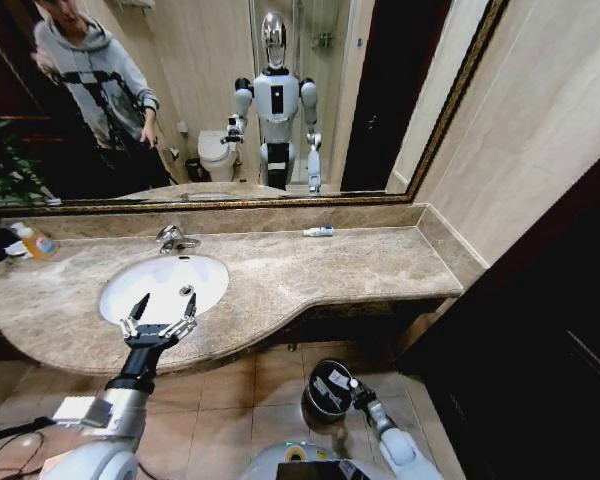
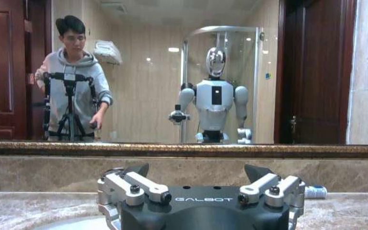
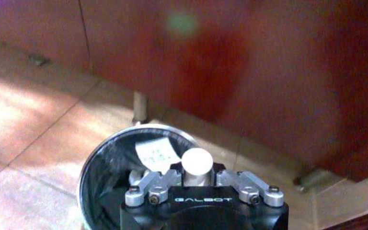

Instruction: Pick up the trash from the sink and place it in the trash bin.

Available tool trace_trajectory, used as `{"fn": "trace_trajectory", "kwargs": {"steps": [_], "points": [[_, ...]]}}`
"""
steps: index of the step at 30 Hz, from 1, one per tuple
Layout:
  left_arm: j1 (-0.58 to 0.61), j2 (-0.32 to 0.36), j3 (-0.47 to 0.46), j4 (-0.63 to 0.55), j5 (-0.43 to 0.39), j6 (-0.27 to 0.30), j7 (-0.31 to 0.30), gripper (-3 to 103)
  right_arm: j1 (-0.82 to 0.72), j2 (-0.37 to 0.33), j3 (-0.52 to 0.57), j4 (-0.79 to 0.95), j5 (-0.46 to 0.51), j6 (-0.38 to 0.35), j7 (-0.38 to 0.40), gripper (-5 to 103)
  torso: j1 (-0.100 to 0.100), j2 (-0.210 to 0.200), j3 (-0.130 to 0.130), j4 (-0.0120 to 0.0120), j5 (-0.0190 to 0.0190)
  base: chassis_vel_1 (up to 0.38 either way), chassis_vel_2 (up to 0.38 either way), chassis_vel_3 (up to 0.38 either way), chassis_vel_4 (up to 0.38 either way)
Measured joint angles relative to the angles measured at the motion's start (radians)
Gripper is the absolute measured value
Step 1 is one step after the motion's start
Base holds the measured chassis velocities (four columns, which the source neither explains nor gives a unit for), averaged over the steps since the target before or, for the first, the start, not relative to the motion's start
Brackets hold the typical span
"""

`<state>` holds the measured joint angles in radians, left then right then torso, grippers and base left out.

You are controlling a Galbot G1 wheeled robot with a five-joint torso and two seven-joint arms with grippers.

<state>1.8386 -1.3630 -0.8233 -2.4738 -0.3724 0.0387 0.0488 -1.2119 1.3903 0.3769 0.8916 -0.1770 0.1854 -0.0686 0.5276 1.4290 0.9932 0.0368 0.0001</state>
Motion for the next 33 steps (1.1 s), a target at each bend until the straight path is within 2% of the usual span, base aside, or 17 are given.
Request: {"fn": "trace_trajectory", "kwargs": {"steps": [3, 9, 11, 14, 15, 18, 20, 22, 23, 25, 26, 30, 32, 33], "points": [[0.000, 0.000, 0.000, 0.000, 0.000, 0.000, 0.000, 100, 0.062, 0.035, 0.003, -0.109, -0.036, 0.017, -0.003, 24, 0.000, 0.000, 0.000, 0.0001, -0.0003, 0.000, 0.000, 0.000, 0.000], [0.000, 0.000, 0.000, 0.000, 0.000, 0.000, 0.000, 100, 0.113, 0.058, 0.014, -0.189, -0.076, 0.032, 0.002, 24, 0.000, 0.000, 0.000, 0.0001, -0.0002, 0.000, 0.000, 0.000, 0.000], [0.000, 0.000, 0.000, 0.000, 0.000, 0.000, 0.000, 100, 0.118, 0.059, 0.014, -0.199, -0.077, 0.033, 0.003, 20, 0.000, 0.000, 0.000, 0.0000, -0.0003, 0.000, 0.000, 0.000, 0.000], [0.000, 0.000, 0.000, 0.000, 0.000, 0.000, 0.000, 100, 0.121, 0.059, 0.014, -0.205, -0.078, 0.033, 0.003, 35, 0.000, 0.000, 0.000, 0.0000, -0.0002, 0.000, 0.000, 0.000, 0.000], [0.000, 0.000, 0.000, 0.000, 0.000, 0.000, 0.000, 100, 0.121, 0.059, 0.014, -0.205, -0.078, 0.033, 0.003, 35, 0.000, 0.000, 0.000, 0.0000, -0.0002, 0.000, 0.000, 0.000, 0.000], [0.000, 0.000, 0.000, 0.000, 0.000, 0.000, 0.000, 100, 0.114, 0.056, 0.015, -0.197, -0.077, 0.033, 0.003, 51, 0.000, 0.000, 0.000, 0.0000, -0.0002, 0.000, 0.000, 0.000, 0.000], [0.000, 0.000, 0.000, 0.000, 0.000, 0.000, 0.000, 100, 0.111, 0.054, 0.015, -0.193, -0.076, 0.033, 0.003, 51, 0.000, 0.000, 0.000, 0.0000, -0.0002, 0.000, 0.000, 0.000, 0.000], [0.000, 0.000, 0.000, 0.000, 0.000, 0.000, 0.000, 100, 0.101, 0.052, 0.016, -0.181, -0.073, 0.032, 0.004, 61, 0.000, 0.000, 0.000, 0.0000, -0.0001, 0.000, 0.000, 0.000, 0.000], [0.000, 0.000, 0.000, 0.000, 0.000, 0.000, 0.000, 100, 0.101, 0.052, 0.016, -0.181, -0.073, 0.032, 0.004, 61, 0.000, 0.000, 0.000, 0.0000, -0.0001, 0.000, 0.000, 0.000, 0.000], [0.000, 0.000, 0.000, 0.000, 0.000, 0.000, 0.000, 100, 0.088, 0.049, 0.017, -0.164, -0.071, 0.030, 0.004, 73, 0.000, 0.000, 0.000, 0.0000, -0.0002, 0.000, 0.000, 0.000, 0.000], [0.000, 0.000, 0.000, 0.000, 0.000, 0.000, 0.000, 100, 0.088, 0.049, 0.017, -0.164, -0.071, 0.030, 0.004, 73, 0.000, 0.000, 0.000, 0.0000, -0.0002, 0.000, 0.000, 0.000, 0.000], [0.000, 0.000, 0.000, 0.000, 0.000, 0.000, 0.000, 100, 0.068, 0.045, 0.017, -0.135, -0.069, 0.026, 0.005, 94, 0.000, 0.000, 0.000, 0.0000, -0.0002, 0.000, 0.000, 0.000, 0.000], [0.000, 0.000, 0.000, 0.000, 0.000, 0.000, 0.000, 100, 0.066, 0.045, 0.018, -0.132, -0.069, 0.026, 0.005, 94, 0.000, 0.000, 0.000, 0.0000, -0.0001, 0.000, 0.000, 0.000, 0.000], [0.000, 0.000, 0.000, 0.000, 0.000, 0.000, 0.000, 100, 0.059, 0.043, 0.018, -0.124, -0.068, 0.025, 0.005, 99, 0.000, 0.000, 0.000, 0.0000, -0.0001, 0.000, 0.000, 0.000, 0.000]]}}
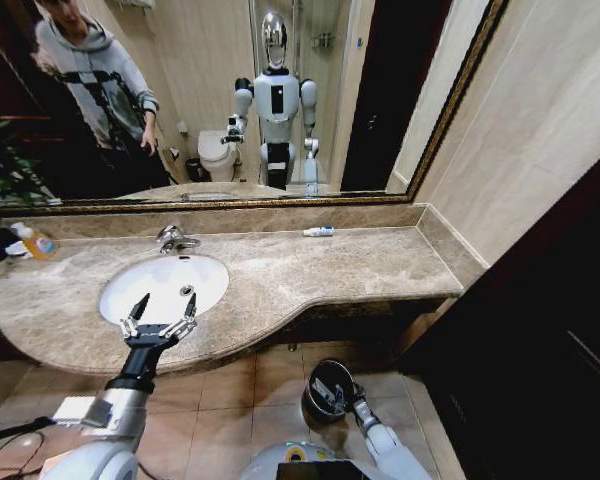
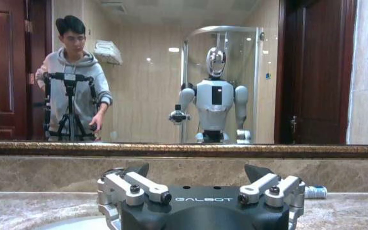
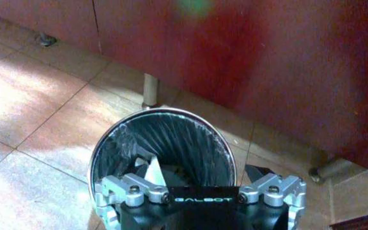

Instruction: Pick up the trash from the sink and place it in the trash bin.

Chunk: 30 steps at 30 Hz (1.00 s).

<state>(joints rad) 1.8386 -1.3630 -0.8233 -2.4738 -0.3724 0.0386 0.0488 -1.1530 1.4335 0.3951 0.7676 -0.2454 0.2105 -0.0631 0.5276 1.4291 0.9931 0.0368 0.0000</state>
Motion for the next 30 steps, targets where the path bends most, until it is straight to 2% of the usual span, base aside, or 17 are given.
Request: {"fn": "trace_trajectory", "kwargs": {"steps": [10, 11, 13, 15, 18, 20, 21, 22, 27, 30], "points": [[0.000, 0.000, 0.000, 0.000, 0.000, 0.000, 0.000, 100, -0.053, -0.014, 0.006, 0.091, 0.027, -0.011, 0.007, 100, 0.000, 0.000, 0.000, 0.0001, 0.0004, 0.000, 0.000, 0.000, 0.000], [0.000, 0.000, 0.000, 0.000, 0.000, 0.000, 0.000, 100, -0.114, -0.044, 0.008, 0.202, 0.098, -0.026, 0.014, 100, 0.000, 0.000, 0.000, 0.0002, 0.0007, 0.000, 0.000, 0.000, 0.000], [0.000, 0.000, 0.000, 0.000, 0.000, 0.000, 0.000, 100, -0.139, -0.058, 0.007, 0.250, 0.131, -0.032, 0.018, 100, 0.000, 0.000, 0.000, 0.0001, 0.0003, 0.000, 0.000, 0.000, 0.000], [0.000, 0.000, 0.000, 0.000, 0.000, 0.000, 0.000, 100, -0.250, -0.119, 0.030, 0.473, 0.237, -0.041, 0.032, 100, 0.000, 0.000, 0.000, -0.0002, 0.0001, 0.000, 0.000, 0.000, 0.000], [0.000, 0.000, 0.000, 0.000, 0.000, 0.000, 0.000, 100, -0.305, -0.146, 0.052, 0.589, 0.282, -0.049, 0.044, 100, 0.000, 0.000, 0.000, 0.0000, 0.0002, 0.000, 0.000, 0.000, 0.000], [0.000, 0.000, 0.000, 0.000, 0.000, 0.000, 0.000, 100, -0.401, -0.177, 0.093, 0.800, 0.349, -0.077, 0.075, 100, 0.000, 0.000, 0.000, 0.0000, -0.0001, 0.000, 0.000, 0.000, 0.000], [0.000, 0.000, 0.000, 0.000, 0.000, 0.000, 0.000, 100, -0.439, -0.183, 0.107, 0.874, 0.364, -0.083, 0.083, 100, 0.000, 0.000, 0.000, 0.0001, 0.0001, 0.000, 0.000, 0.000, 0.000], [0.000, 0.000, 0.000, 0.000, 0.000, 0.000, 0.000, 100, -0.439, -0.183, 0.107, 0.874, 0.364, -0.083, 0.083, 100, 0.000, 0.000, 0.000, 0.0001, 0.0001, 0.000, 0.000, 0.000, 0.000], [0.000, 0.000, 0.000, 0.000, 0.000, 0.000, 0.000, 100, -0.602, -0.199, 0.150, 1.189, 0.400, -0.106, 0.109, 100, 0.000, 0.000, 0.000, -0.0001, 0.0000, 0.000, 0.000, 0.000, 0.000], [0.000, 0.000, 0.000, 0.000, 0.000, 0.000, 0.000, 100, -0.624, -0.201, 0.153, 1.276, 0.405, -0.123, 0.112, 100, 0.000, 0.000, 0.000, -0.0002, 0.0001, 0.000, 0.000, 0.000, 0.000]]}}
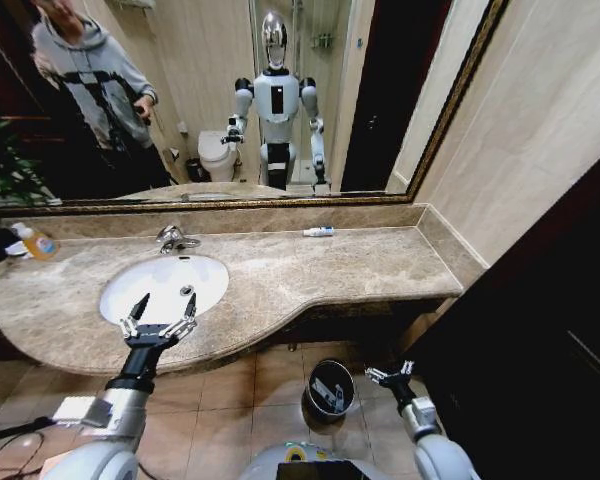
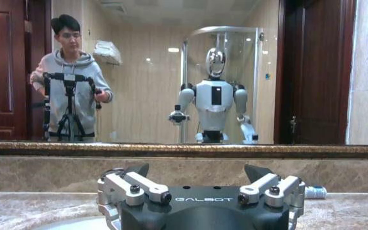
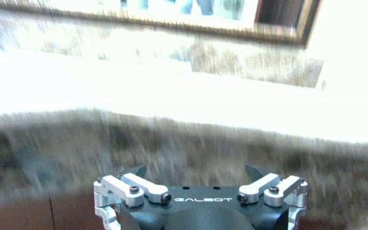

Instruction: Pick up the trash from the sink and place it in the trash bin.

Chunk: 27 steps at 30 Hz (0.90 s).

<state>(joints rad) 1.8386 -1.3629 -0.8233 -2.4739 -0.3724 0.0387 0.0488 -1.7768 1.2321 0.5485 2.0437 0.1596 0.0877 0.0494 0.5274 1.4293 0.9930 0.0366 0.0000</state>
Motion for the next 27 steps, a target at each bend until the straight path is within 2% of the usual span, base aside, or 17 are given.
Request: {"fn": "trace_trajectory", "kwargs": {"steps": [4, 5, 8, 11, 12, 13, 15, 16, 19, 20, 23, 27], "points": [[0.000, 0.000, 0.000, 0.000, 0.000, 0.000, 0.000, 100, 0.070, -0.012, -0.019, 0.146, 0.012, -0.106, 0.003, 100, 0.000, 0.000, 0.000, 0.0000, -0.0001, 0.000, 0.000, 0.000, 0.000], [0.000, 0.000, 0.000, 0.000, 0.000, 0.000, 0.000, 100, 0.070, -0.012, -0.019, 0.146, 0.012, -0.106, 0.003, 100, 0.000, 0.000, 0.000, 0.0000, -0.0001, 0.000, 0.000, 0.000, 0.000], [0.000, 0.000, 0.000, 0.000, 0.000, 0.000, 0.000, 100, 0.248, -0.037, -0.065, 0.155, 0.064, -0.209, 0.009, 100, 0.000, 0.000, 0.000, 0.0005, 0.0000, 0.000, 0.000, 0.000, 0.000], [0.000, 0.000, 0.000, 0.000, 0.000, 0.000, 0.000, 100, 0.289, -0.044, -0.075, 0.136, 0.075, -0.216, 0.008, 100, 0.000, 0.000, 0.000, 0.0006, 0.0000, 0.000, 0.000, 0.000, 0.000], [0.000, 0.000, 0.000, 0.000, 0.000, 0.000, 0.000, 100, 0.338, -0.054, -0.087, 0.110, 0.088, -0.224, 0.005, 100, 0.000, 0.000, 0.000, 0.0003, 0.0001, 0.000, 0.000, 0.000, 0.000], [0.000, 0.000, 0.000, 0.000, 0.000, 0.000, 0.000, 100, 0.510, -0.081, -0.124, 0.006, 0.122, -0.237, -0.005, 100, 0.000, 0.000, 0.000, 0.0003, 0.0001, 0.000, 0.000, 0.000, 0.000], [0.000, 0.000, 0.000, 0.000, 0.000, 0.000, 0.000, 100, 0.618, -0.087, -0.149, -0.061, 0.145, -0.252, -0.008, 100, 0.000, 0.000, 0.000, 0.0002, -0.0002, 0.000, 0.000, 0.000, 0.000], [0.000, 0.000, 0.000, 0.000, 0.000, 0.000, 0.000, 100, 0.618, -0.087, -0.149, -0.061, 0.145, -0.252, -0.008, 100, 0.000, 0.000, 0.000, 0.0002, -0.0002, 0.000, 0.000, 0.000, 0.000], [0.000, 0.000, 0.000, 0.000, 0.000, 0.000, 0.000, 100, 0.784, -0.063, -0.223, -0.196, 0.165, -0.270, -0.009, 100, 0.000, 0.000, 0.000, 0.0003, 0.0000, 0.000, 0.000, 0.000, 0.000], [0.000, 0.000, 0.000, 0.000, 0.000, 0.000, 0.000, 100, 0.784, -0.063, -0.223, -0.196, 0.165, -0.270, -0.009, 100, 0.000, 0.000, 0.000, 0.0003, 0.0000, 0.000, 0.000, 0.000, 0.000], [0.000, 0.000, 0.000, 0.000, 0.000, 0.000, 0.000, 100, 0.922, -0.020, -0.288, -0.334, 0.158, -0.273, -0.018, 100, 0.000, 0.000, 0.000, 0.0003, -0.0001, 0.000, 0.000, 0.000, 0.000], [0.000, 0.000, 0.000, 0.000, 0.000, 0.000, 0.000, 100, 1.031, 0.018, -0.329, -0.452, 0.147, -0.267, -0.026, 100, 0.000, 0.000, 0.000, 0.0002, -0.0002, 0.000, 0.000, 0.000, 0.000]]}}
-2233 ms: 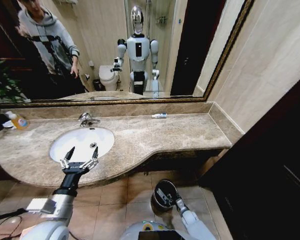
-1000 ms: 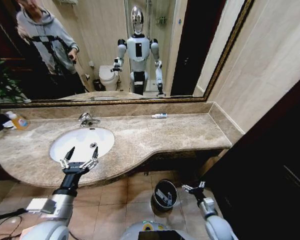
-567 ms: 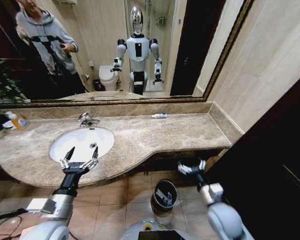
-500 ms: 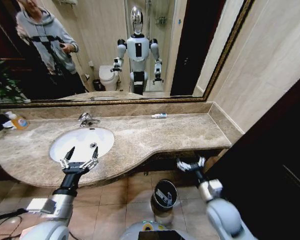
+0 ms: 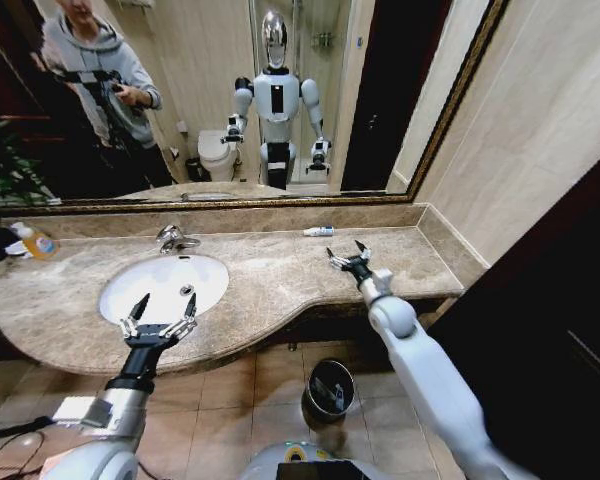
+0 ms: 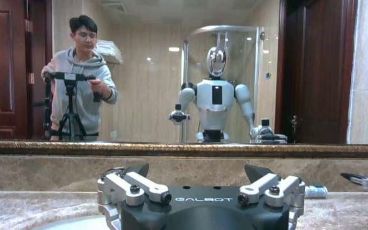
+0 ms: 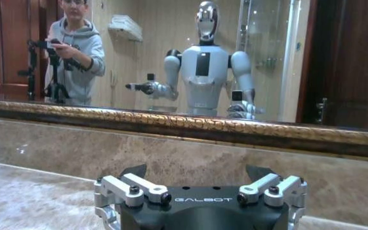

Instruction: Pick up the trash from the sink and place it in the trash bin.

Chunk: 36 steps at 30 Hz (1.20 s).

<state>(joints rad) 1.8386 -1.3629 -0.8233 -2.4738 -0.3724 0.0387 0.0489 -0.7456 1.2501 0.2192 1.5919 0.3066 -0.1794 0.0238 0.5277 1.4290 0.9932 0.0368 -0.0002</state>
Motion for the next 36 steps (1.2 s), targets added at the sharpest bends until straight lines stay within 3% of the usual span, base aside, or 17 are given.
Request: {"fn": "trace_trajectory", "kwargs": {"steps": [11, 17, 23, 29, 36], "points": [[0.000, 0.000, 0.000, 0.000, 0.000, 0.000, 0.000, 100, 0.176, 0.096, -0.018, -0.287, -0.071, 0.043, -0.019, 100, 0.000, 0.000, 0.000, 0.0001, 0.0000, 0.000, 0.000, 0.000, 0.000], [0.000, 0.000, 0.000, 0.000, 0.000, 0.000, 0.000, 100, 0.305, 0.209, -0.008, -0.507, -0.131, 0.083, -0.019, 100, 0.000, 0.000, 0.000, 0.0001, 0.0000, 0.000, 0.000, 0.000, 0.000], [0.000, 0.000, 0.000, 0.000, 0.000, 0.000, 0.000, 100, 0.402, 0.280, -0.013, -0.615, -0.160, 0.089, -0.018, 100, 0.000, 0.000, 0.000, 0.0001, -0.0002, 0.000, 0.000, 0.000, 0.000], [0.000, 0.000, 0.000, 0.000, 0.000, 0.000, 0.000, 100, 0.512, 0.356, 0.004, -0.801, -0.223, 0.140, -0.006, 100, 0.000, 0.000, 0.000, 0.0001, -0.0003, 0.000, 0.000, 0.000, 0.000], [0.000, 0.000, 0.000, 0.000, 0.000, 0.000, 0.000, 100, 0.553, 0.363, 0.019, -0.930, -0.242, 0.183, -0.003, 100, 0.000, 0.000, 0.000, 0.0000, 0.0001, 0.000, 0.000, 0.000, 0.000]]}}
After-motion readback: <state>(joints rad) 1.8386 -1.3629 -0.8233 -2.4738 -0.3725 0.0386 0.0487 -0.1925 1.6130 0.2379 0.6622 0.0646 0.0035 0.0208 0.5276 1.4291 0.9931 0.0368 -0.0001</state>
